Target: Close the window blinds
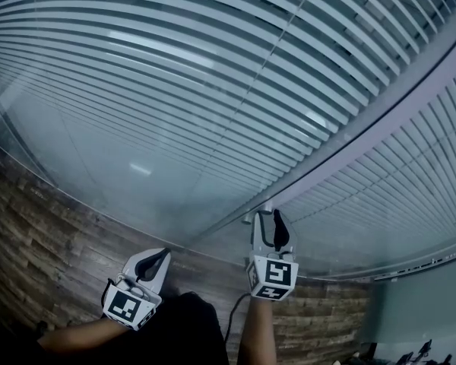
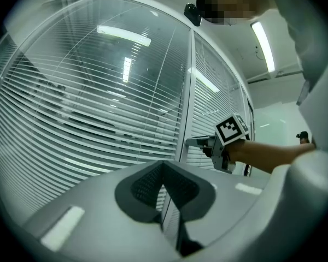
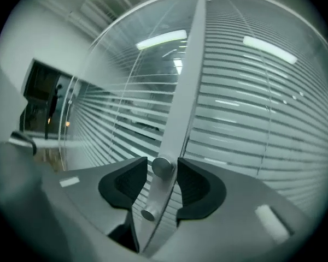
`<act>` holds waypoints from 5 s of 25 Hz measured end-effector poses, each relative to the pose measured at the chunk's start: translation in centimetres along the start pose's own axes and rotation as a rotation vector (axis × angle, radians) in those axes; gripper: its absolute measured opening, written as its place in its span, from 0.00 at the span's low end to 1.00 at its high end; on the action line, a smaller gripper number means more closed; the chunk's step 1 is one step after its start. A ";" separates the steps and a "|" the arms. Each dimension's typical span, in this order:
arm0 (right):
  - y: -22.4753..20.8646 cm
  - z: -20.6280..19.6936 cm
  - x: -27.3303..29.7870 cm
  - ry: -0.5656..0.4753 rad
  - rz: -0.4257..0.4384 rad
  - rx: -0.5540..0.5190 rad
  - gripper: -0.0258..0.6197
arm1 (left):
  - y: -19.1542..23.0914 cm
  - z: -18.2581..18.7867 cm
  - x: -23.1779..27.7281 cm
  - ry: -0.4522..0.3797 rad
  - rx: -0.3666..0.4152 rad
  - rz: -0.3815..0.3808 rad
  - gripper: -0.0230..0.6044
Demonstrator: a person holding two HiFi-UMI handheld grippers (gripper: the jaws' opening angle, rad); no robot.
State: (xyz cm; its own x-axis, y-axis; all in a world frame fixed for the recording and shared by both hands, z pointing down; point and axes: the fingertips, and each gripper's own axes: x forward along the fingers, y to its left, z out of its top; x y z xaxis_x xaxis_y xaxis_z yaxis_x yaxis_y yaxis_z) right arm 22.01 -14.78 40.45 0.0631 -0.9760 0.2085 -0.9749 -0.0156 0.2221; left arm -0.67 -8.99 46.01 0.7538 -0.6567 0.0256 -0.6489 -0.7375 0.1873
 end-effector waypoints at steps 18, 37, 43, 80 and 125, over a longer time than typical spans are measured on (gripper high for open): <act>-0.3 -0.4 -0.2 -0.096 -0.024 0.416 0.24 | 0.2 -0.5 -1.0 -0.017 -0.007 0.015 0.04; 1.7 -0.4 0.2 0.053 -0.060 -0.312 0.23 | -0.5 -0.7 -1.0 -0.025 -0.002 -0.035 0.04; 1.3 -0.5 0.5 0.049 -0.083 -0.368 0.24 | -0.7 -0.6 -0.5 -0.022 -0.013 -0.034 0.04; 2.3 -0.9 -0.7 0.103 -0.115 -0.482 0.23 | 0.6 -1.2 -2.5 -0.011 -0.015 -0.024 0.04; 0.6 -0.3 -0.1 -0.045 -0.054 0.348 0.25 | -0.3 -1.2 -1.7 0.036 -0.053 -0.020 0.04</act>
State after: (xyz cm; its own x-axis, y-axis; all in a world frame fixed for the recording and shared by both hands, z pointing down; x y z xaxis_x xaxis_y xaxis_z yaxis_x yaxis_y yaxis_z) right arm 21.45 -14.62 40.89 0.1149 -0.9801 0.1619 -0.9851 -0.1334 -0.1082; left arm -1.58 -7.47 47.13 0.7702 -0.6354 0.0561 -0.6281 -0.7403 0.2397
